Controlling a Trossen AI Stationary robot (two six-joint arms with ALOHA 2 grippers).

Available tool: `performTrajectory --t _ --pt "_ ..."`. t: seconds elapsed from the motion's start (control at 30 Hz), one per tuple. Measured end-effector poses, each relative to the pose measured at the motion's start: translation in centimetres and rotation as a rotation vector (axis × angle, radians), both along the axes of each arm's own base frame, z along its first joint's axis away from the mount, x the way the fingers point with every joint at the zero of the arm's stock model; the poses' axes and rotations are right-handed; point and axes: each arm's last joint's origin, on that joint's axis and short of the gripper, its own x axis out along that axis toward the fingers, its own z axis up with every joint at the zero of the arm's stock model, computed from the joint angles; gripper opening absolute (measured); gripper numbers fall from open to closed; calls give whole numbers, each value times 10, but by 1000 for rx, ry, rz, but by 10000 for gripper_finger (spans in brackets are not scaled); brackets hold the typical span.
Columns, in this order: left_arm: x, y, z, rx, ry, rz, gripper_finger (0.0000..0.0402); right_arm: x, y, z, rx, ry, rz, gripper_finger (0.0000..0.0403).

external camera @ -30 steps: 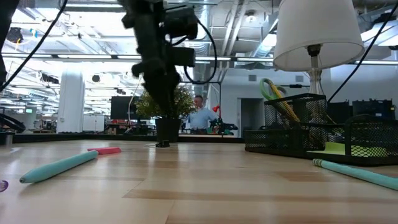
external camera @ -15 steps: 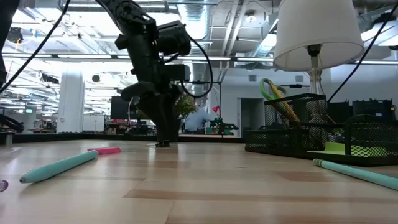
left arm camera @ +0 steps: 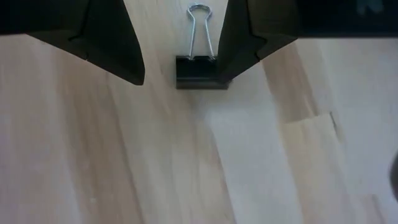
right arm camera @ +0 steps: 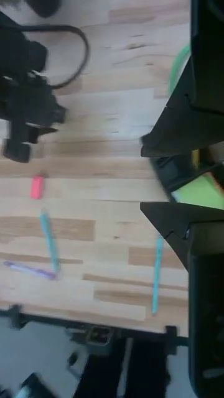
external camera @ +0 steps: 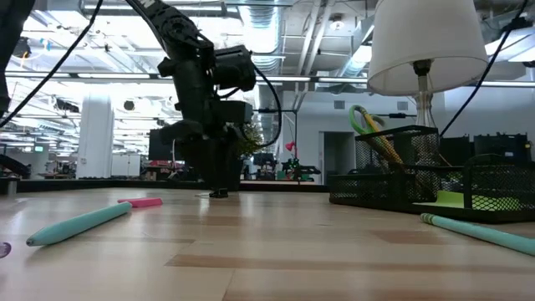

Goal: Pick and place office supplies into organizer
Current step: Put the black binder clip into the black desk organizer

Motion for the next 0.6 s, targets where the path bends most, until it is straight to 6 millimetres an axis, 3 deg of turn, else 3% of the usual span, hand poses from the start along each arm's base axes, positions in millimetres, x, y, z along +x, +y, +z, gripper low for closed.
performTrajectory --t 0.6 --pt "3 5 -10 18 5 11 195 1 0 -1 -15 2 23 118"
